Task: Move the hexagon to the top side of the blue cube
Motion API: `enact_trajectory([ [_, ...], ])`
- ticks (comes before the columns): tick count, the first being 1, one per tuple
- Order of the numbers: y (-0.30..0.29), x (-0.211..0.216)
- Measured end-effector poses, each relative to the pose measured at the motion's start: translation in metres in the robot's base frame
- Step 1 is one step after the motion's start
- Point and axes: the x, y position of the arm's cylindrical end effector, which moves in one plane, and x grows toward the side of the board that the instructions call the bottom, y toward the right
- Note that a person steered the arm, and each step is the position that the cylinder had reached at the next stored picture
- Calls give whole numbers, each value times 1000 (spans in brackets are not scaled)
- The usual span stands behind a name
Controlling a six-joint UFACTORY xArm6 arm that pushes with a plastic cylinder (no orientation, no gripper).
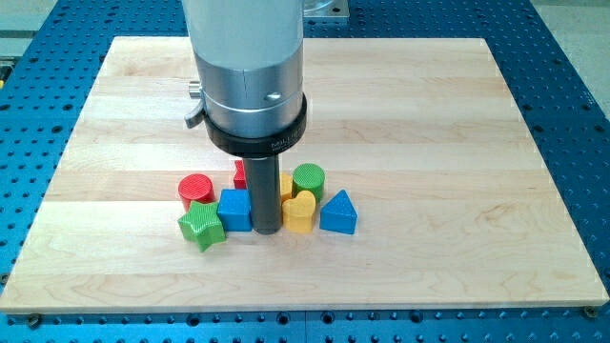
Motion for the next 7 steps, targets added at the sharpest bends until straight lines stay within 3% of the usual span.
enact_trajectory([
  [1,29,21],
  [3,44,-28],
  [4,46,5],
  [6,46,-48],
  [7,37,-48],
])
